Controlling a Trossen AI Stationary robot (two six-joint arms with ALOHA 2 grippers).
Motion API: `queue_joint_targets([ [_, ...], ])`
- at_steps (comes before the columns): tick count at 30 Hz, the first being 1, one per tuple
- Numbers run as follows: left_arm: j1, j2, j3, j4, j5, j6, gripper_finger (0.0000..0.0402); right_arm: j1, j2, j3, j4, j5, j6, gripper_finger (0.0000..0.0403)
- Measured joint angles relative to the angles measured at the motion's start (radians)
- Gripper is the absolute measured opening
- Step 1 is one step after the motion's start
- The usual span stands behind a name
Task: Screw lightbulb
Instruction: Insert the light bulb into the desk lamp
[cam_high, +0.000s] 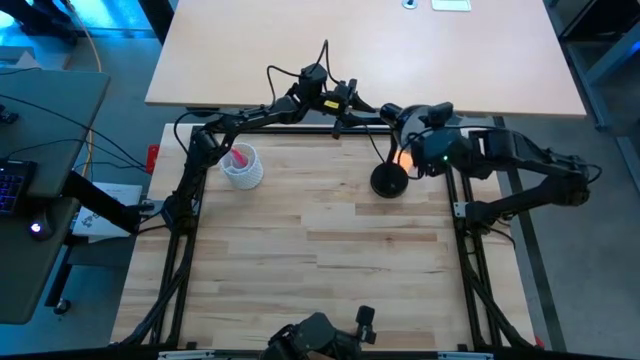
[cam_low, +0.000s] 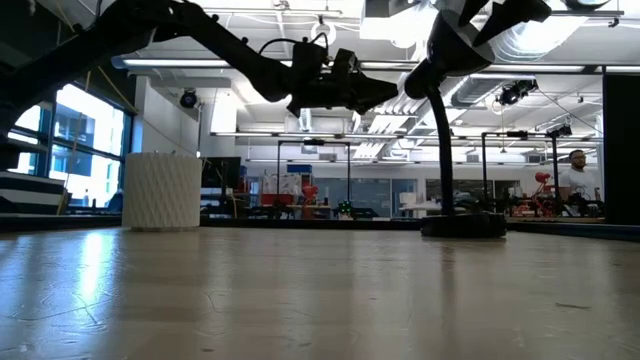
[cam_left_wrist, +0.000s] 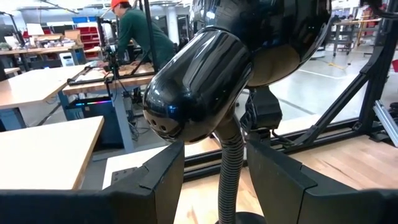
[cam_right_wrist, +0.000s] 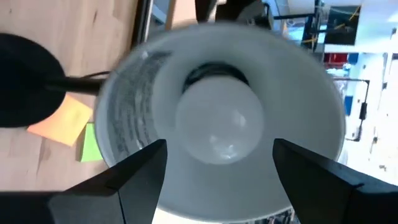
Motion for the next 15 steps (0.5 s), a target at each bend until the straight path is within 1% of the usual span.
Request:
queue_joint_targets([
  [3, -0.001, 0.000, 0.000, 0.000, 0.002, 0.005, 0.0170, -0.033, -0.011, 0.000, 0.001, -0.050, -0.066, 0.0291],
  [8, -0.001, 0.000, 0.000, 0.002, 0.003, 0.008, 0.0170, -0.068, -0.006, 0.000, 0.073, -0.074, -0.263, 0.0291],
  [11, -0.003, 0.000, 0.000, 0.000, 0.003, 0.035, 0.0170, -0.101, 0.003, 0.000, 0.100, -0.089, -0.369, 0.0291],
  [13, -0.007, 0.000, 0.000, 0.001, 0.003, 0.052, 0.0170, -0.125, 0.011, 0.000, 0.099, -0.098, -0.410, 0.0291],
  [15, -0.013, 0.000, 0.000, 0.001, 0.003, 0.059, 0.0170, -0.149, 0.018, 0.000, 0.097, -0.124, -0.417, 0.0291],
])
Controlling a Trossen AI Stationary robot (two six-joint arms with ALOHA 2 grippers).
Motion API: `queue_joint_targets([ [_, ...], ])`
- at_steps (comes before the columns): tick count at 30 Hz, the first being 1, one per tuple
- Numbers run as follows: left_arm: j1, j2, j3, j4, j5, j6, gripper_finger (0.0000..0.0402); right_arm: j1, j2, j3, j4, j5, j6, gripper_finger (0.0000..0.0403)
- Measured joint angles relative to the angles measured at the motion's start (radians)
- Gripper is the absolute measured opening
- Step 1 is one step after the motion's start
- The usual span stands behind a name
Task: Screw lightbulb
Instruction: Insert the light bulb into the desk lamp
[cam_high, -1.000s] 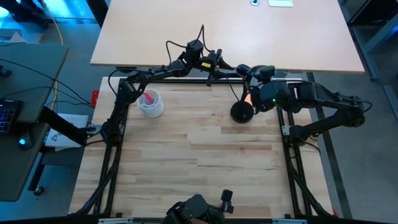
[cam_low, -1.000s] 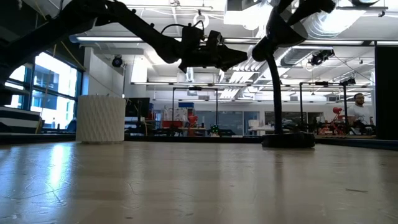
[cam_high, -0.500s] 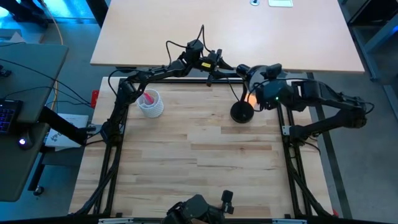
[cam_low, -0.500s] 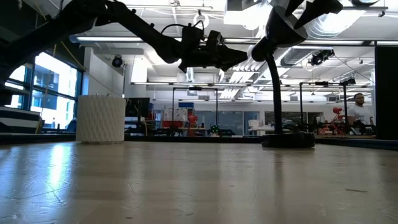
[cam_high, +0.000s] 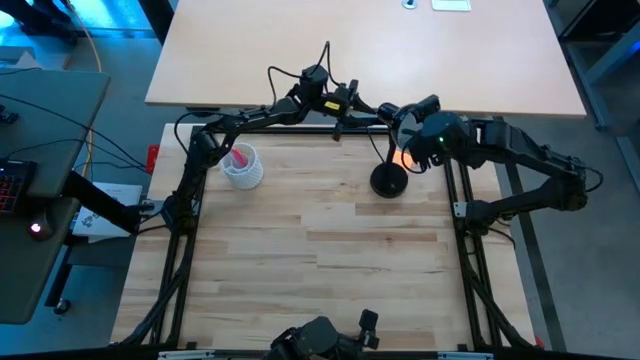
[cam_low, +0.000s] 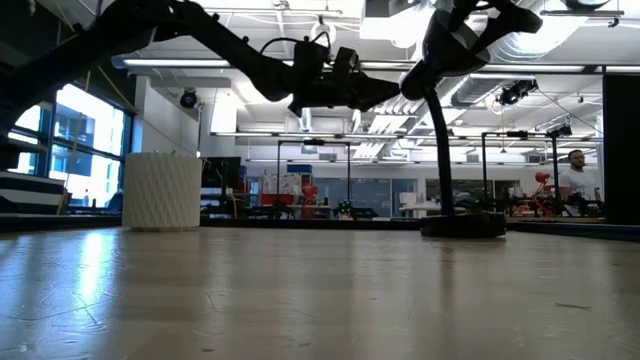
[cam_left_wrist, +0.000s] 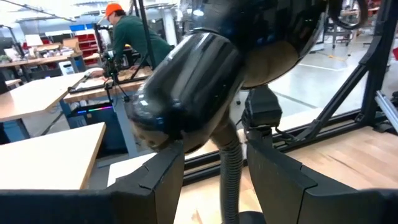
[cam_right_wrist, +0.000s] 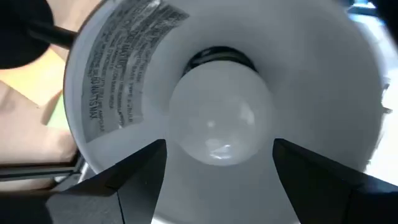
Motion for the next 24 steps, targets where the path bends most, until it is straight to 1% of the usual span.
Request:
queue_joint_targets([
  [2, -0.006, 0.000, 0.000, 0.000, 0.001, 0.003, 0.0170, -0.018, 0.008, 0.000, 0.000, -0.022, -0.001, 0.0291],
  [12, -0.022, 0.001, 0.000, -0.001, -0.013, 0.045, 0.0170, -0.050, 0.041, 0.000, 0.010, -0.041, 0.025, 0.0291],
  [19, -0.022, 0.001, 0.000, -0.001, -0.015, 0.046, 0.0170, -0.049, 0.043, 0.000, 0.083, -0.052, 0.164, 0.0291],
  [21, -0.022, 0.001, 0.000, -0.001, -0.016, 0.045, 0.0170, -0.050, 0.043, 0.000, 0.112, -0.050, 0.234, 0.0291],
  [24, -0.024, 0.001, 0.000, -0.001, -0.016, 0.044, 0.0170, -0.060, 0.043, 0.000, 0.145, -0.054, 0.382, 0.0291],
])
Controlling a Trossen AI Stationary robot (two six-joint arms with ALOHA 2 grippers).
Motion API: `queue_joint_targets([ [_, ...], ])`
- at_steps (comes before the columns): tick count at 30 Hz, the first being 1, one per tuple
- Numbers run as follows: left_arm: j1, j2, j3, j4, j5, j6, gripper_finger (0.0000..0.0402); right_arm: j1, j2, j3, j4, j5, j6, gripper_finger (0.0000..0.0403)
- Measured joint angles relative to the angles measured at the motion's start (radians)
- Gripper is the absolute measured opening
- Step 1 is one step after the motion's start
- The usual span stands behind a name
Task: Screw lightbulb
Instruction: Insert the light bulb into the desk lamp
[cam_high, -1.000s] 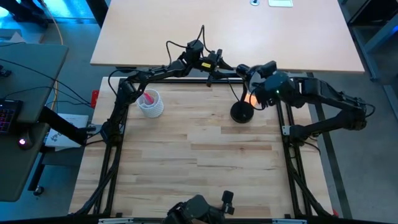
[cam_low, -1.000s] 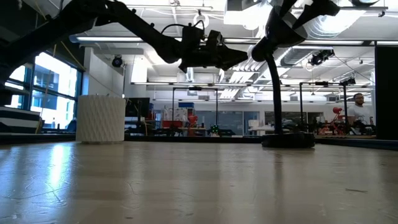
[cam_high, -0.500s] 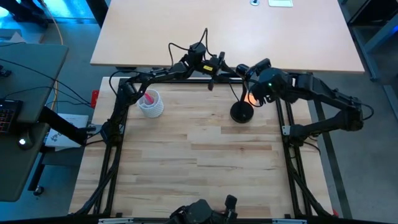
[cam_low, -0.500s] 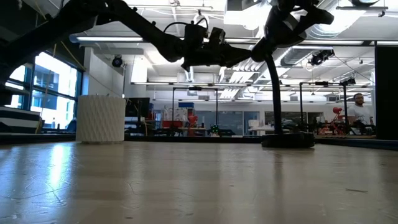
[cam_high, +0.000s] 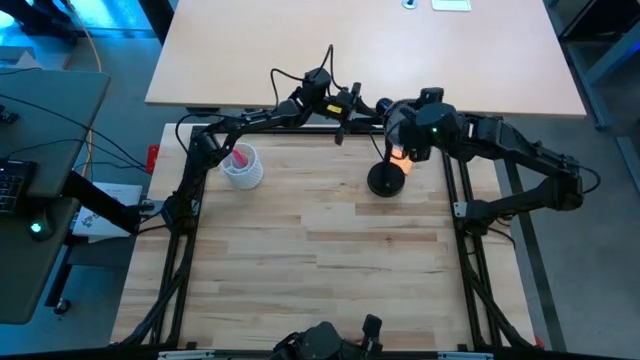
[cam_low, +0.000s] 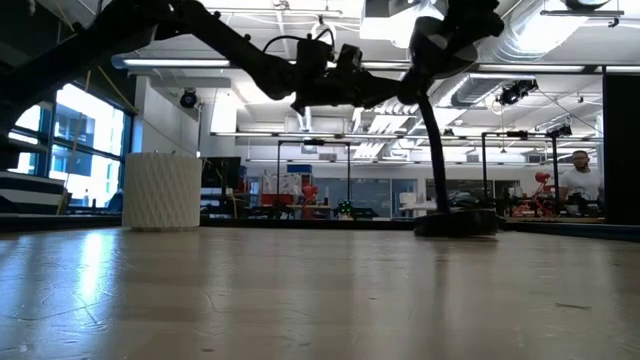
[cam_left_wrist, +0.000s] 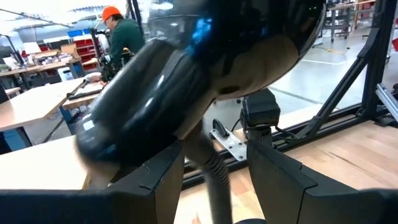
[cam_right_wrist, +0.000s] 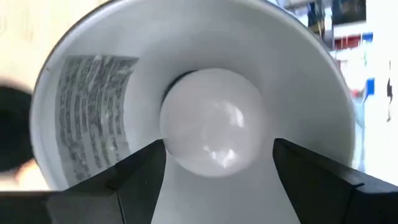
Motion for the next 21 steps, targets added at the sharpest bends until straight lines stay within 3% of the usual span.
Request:
queue_joint_targets([
  [7, -0.012, 0.000, 0.000, 0.001, 0.001, 0.001, 0.0170, -0.043, 0.000, 0.000, -0.006, -0.053, 0.473, 0.0291],
  [11, -0.012, 0.000, 0.000, 0.001, 0.001, 0.000, 0.0170, -0.054, 0.000, 0.000, -0.005, -0.095, 0.651, 0.0291],
  [21, -0.012, 0.000, 0.000, -0.013, 0.001, 0.000, 0.0170, -0.009, -0.005, 0.000, -0.139, -0.101, 0.614, 0.0291],
])
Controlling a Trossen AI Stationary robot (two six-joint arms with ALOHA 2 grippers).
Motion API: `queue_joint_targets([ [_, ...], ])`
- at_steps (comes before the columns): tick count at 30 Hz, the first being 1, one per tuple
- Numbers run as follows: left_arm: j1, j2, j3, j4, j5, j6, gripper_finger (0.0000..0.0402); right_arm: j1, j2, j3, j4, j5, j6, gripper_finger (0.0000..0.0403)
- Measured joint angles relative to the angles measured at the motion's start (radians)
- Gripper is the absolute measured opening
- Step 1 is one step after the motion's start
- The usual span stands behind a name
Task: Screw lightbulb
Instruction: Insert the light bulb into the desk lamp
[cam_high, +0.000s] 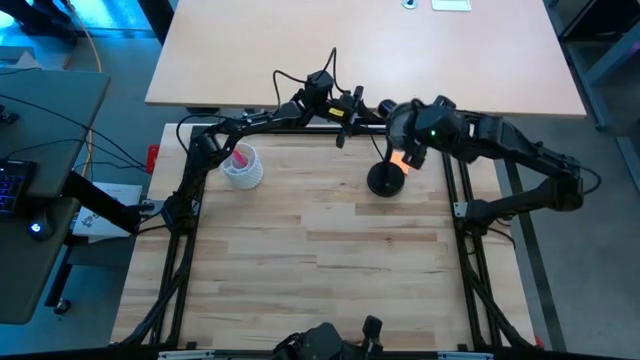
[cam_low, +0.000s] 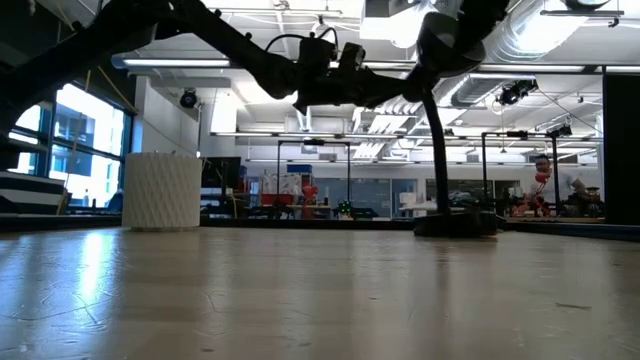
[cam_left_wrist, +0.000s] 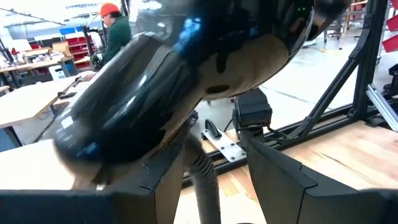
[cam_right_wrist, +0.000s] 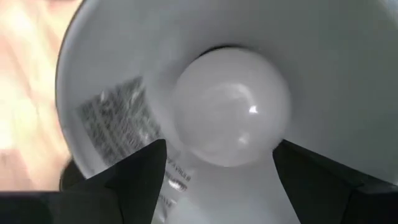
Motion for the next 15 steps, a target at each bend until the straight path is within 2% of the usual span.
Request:
queue_joint_targets([
  [4, 0.000, 0.000, 0.000, -0.002, 0.000, 0.000, 0.0170, 0.050, 0.000, 0.000, -0.076, 0.066, -0.034, 0.0291],
  [15, 0.001, 0.000, 0.000, -0.002, 0.000, -0.001, 0.0170, 0.153, 0.000, 0.000, -0.130, 0.250, -0.080, 0.0291],
])
